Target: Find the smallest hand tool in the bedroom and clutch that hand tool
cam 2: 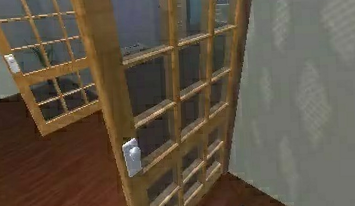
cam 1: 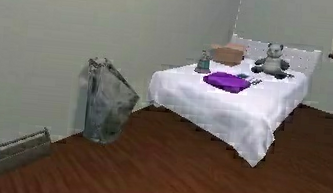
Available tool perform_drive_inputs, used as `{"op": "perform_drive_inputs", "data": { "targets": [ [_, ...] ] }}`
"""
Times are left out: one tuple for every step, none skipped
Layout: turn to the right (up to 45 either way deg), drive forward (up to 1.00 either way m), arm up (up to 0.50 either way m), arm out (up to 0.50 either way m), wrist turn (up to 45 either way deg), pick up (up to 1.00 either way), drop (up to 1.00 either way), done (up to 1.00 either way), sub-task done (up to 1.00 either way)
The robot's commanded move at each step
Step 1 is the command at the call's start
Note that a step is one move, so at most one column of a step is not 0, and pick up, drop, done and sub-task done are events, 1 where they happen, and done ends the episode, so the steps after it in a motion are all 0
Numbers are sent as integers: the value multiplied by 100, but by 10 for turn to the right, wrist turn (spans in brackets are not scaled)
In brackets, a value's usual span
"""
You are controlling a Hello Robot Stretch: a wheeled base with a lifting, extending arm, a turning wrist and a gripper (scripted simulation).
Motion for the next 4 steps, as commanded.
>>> {"op": "perform_drive_inputs", "data": {
  "targets": [
    [390,0,0,0,0,0,0,0,0],
    [0,100,0,0,0,0,0,0,0],
    [0,100,0,0,0,0,0,0,0],
    [0,70,0,0,0,0,0,0,0]
  ]
}}
